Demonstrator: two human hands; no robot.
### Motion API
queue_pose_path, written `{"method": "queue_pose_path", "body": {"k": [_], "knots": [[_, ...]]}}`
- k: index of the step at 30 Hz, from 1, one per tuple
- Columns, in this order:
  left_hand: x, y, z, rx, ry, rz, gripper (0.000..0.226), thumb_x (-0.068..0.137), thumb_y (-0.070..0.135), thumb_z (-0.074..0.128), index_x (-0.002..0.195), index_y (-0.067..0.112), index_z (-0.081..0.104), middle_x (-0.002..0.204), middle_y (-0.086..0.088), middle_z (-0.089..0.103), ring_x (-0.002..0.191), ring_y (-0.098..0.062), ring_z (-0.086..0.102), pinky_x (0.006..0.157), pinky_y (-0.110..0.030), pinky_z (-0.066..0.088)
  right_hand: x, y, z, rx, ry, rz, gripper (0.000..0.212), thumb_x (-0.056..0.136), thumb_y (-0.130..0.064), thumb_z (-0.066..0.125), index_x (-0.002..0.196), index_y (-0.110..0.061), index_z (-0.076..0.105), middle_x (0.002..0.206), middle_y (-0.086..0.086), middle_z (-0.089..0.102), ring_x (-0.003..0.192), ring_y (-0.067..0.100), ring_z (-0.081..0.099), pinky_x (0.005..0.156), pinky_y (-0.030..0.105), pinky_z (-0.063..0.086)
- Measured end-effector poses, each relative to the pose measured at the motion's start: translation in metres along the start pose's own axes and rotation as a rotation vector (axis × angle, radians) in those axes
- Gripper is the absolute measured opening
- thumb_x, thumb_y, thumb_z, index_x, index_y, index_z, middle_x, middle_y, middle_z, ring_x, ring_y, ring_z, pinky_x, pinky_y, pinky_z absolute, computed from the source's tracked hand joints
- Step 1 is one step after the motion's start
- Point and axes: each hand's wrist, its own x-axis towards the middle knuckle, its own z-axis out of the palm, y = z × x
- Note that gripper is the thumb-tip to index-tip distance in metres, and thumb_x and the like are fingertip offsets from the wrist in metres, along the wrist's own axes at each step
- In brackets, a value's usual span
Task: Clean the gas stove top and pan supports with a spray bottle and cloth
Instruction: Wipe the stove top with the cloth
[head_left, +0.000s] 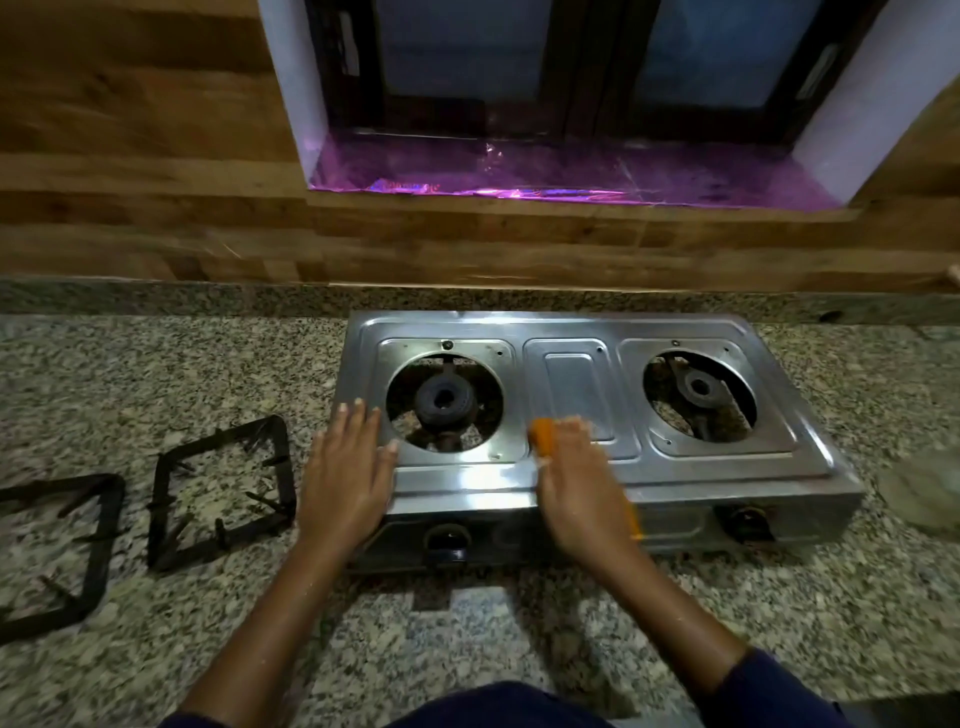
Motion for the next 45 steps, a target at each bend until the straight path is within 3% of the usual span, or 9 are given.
{"method": "queue_pose_path", "body": {"k": [3,10,15,20,24,33,37,42,45], "knots": [[0.002,-0.004,0.000,-0.036,-0.007,-0.017,0.071,0.097,0.055,0.008,0.153,0.017,0.029,0.163,-0.001,0.018,0.151,-0.014,0.005,0.120,-0.041,0.012,-0.010,-0.069,0.031,0.066,-0.124,-0.244,0.066,0.095,-0.038,0.022,0.152,-0.007,0.026,0.159,0.014,0.025,0.148,0.030,0.021,0.120,0.036,0.007],[0.004,0.004,-0.007,-0.238,-0.016,-0.130,0.077,0.094,0.061,0.009,0.150,0.015,0.037,0.161,-0.003,0.023,0.151,-0.014,0.007,0.122,-0.041,0.002,0.013,-0.060,0.027,0.035,-0.245,-0.471,0.060,0.097,-0.028,0.036,0.152,-0.006,0.026,0.159,0.014,0.026,0.148,0.028,0.020,0.120,0.041,0.017],[-0.007,0.079,0.007,-0.232,0.100,-0.047,0.067,0.097,0.055,0.024,0.146,0.015,0.042,0.159,-0.005,0.027,0.150,-0.016,0.010,0.121,-0.045,0.009,0.013,0.049,-0.022,0.049,-0.128,-0.251,0.057,0.095,-0.026,0.038,0.151,-0.013,0.033,0.157,0.008,0.034,0.146,0.024,0.027,0.119,0.039,0.019],[-0.005,0.180,0.041,-0.211,-0.043,0.275,0.065,0.097,0.055,0.028,0.149,0.018,0.038,0.161,-0.001,0.021,0.151,-0.015,0.009,0.122,-0.043,0.010,0.011,0.186,-0.077,-0.045,0.055,0.050,0.060,0.093,-0.034,0.031,0.148,-0.011,0.037,0.152,0.013,0.041,0.142,0.030,0.035,0.117,0.045,0.024],[0.011,0.243,0.063,-0.127,-0.173,0.344,0.073,0.093,0.059,0.017,0.154,0.020,0.027,0.164,0.000,0.013,0.151,-0.014,0.005,0.121,-0.038,0.003,0.024,0.259,-0.110,-0.100,0.158,0.257,0.055,0.098,-0.027,0.036,0.149,-0.007,0.032,0.155,0.017,0.034,0.144,0.034,0.028,0.116,0.050,0.022],[0.018,0.261,0.088,-0.063,-0.226,0.323,0.074,0.092,0.058,0.003,0.156,0.023,0.014,0.164,0.005,0.008,0.150,-0.007,-0.002,0.121,-0.032,-0.006,0.109,0.278,-0.121,-0.133,0.139,0.183,0.053,0.099,-0.023,0.037,0.148,-0.004,0.028,0.153,0.018,0.034,0.143,0.036,0.026,0.119,0.048,0.024],[0.019,0.263,0.087,-0.063,-0.224,0.327,0.071,0.094,0.056,0.006,0.156,0.023,0.013,0.164,0.006,0.005,0.149,-0.005,-0.005,0.122,-0.032,-0.006,0.179,0.277,-0.124,-0.130,0.091,0.145,0.051,0.099,-0.022,0.038,0.145,-0.003,0.032,0.149,0.020,0.037,0.139,0.037,0.031,0.116,0.048,0.027],[0.018,0.260,0.092,-0.072,-0.203,0.330,0.063,0.100,0.051,0.015,0.156,0.023,0.014,0.164,0.005,0.006,0.150,-0.007,-0.003,0.122,-0.035,-0.003,0.246,0.246,-0.106,-0.116,0.019,0.159,0.057,0.103,-0.028,0.033,0.152,-0.003,0.018,0.160,0.017,0.019,0.149,0.034,0.012,0.120,0.048,0.012],[0.018,0.259,0.096,-0.078,-0.158,0.335,0.058,0.102,0.045,0.026,0.155,0.020,0.022,0.163,0.002,0.016,0.151,-0.010,0.006,0.121,-0.036,0.002,0.266,0.205,-0.085,-0.064,0.003,0.069,0.054,0.103,-0.027,0.034,0.150,-0.001,0.025,0.158,0.018,0.026,0.148,0.036,0.014,0.119,0.051,0.012]]}}
